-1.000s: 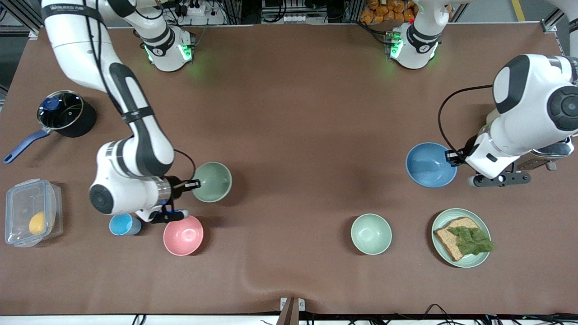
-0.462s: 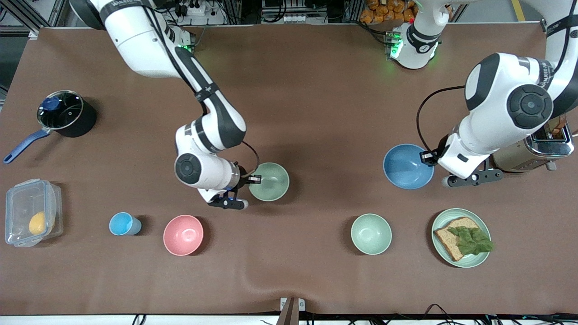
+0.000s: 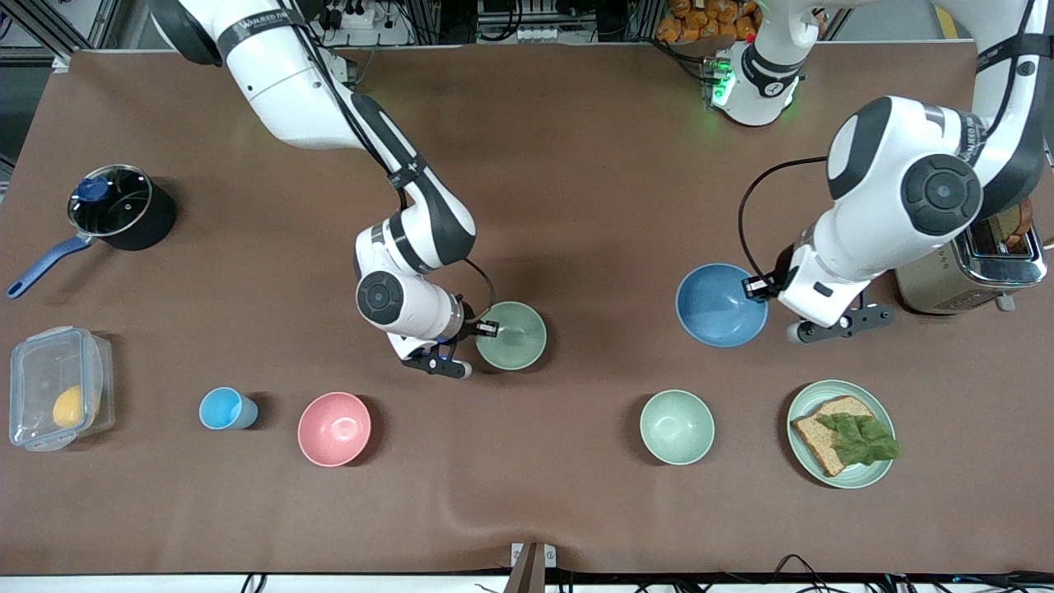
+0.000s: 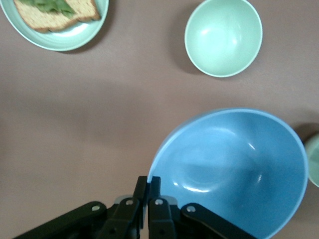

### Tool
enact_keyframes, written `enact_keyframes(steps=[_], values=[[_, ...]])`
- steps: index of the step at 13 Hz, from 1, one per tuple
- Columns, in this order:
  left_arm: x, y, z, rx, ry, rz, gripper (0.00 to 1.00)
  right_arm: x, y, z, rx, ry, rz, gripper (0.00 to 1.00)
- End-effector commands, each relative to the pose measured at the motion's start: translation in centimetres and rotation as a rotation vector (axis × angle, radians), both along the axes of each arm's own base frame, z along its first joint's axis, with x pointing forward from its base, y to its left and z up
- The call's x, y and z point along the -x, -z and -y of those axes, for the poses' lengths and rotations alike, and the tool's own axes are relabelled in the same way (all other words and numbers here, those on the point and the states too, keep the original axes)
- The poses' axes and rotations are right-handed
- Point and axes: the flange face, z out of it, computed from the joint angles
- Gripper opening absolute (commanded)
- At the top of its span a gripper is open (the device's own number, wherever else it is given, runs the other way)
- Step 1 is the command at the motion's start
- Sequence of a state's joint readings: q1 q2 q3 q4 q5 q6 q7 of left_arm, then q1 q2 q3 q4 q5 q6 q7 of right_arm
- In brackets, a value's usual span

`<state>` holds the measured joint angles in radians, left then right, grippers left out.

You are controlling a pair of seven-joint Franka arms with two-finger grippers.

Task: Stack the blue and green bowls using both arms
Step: 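Carry the green bowl with the right gripper while the left gripper carries the blue bowl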

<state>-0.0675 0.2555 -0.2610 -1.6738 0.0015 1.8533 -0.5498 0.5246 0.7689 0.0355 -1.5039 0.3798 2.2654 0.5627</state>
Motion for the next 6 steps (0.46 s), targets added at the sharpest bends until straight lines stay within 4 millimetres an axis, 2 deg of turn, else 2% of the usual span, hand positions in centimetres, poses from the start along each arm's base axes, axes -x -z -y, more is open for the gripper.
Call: enact_keyframes(steps=[1,3,5,6], values=[[0.2,0.7,2.8,0.012,-0.03,-0.031,0.0,-0.5,-0.2,0.9,-0.01,0.054,-0.015,1.0],[0.2,1.2,3.3,0.014,-0.042,-0.036,0.0,-0.7,-1.1,0.6,-0.008,0.11,-0.022,1.0],[0.9,1.8,5.7,0.033,-0.056,-0.056,0.0,-1.2,-2.4,1.0,-0.009,0.172,-0.024,1.0],[0.4,1.5,6.8,0.04,-0.084,-0.049,0.0,-1.9,-2.7,2.1,-0.004,0.23,-0.042,1.0]])
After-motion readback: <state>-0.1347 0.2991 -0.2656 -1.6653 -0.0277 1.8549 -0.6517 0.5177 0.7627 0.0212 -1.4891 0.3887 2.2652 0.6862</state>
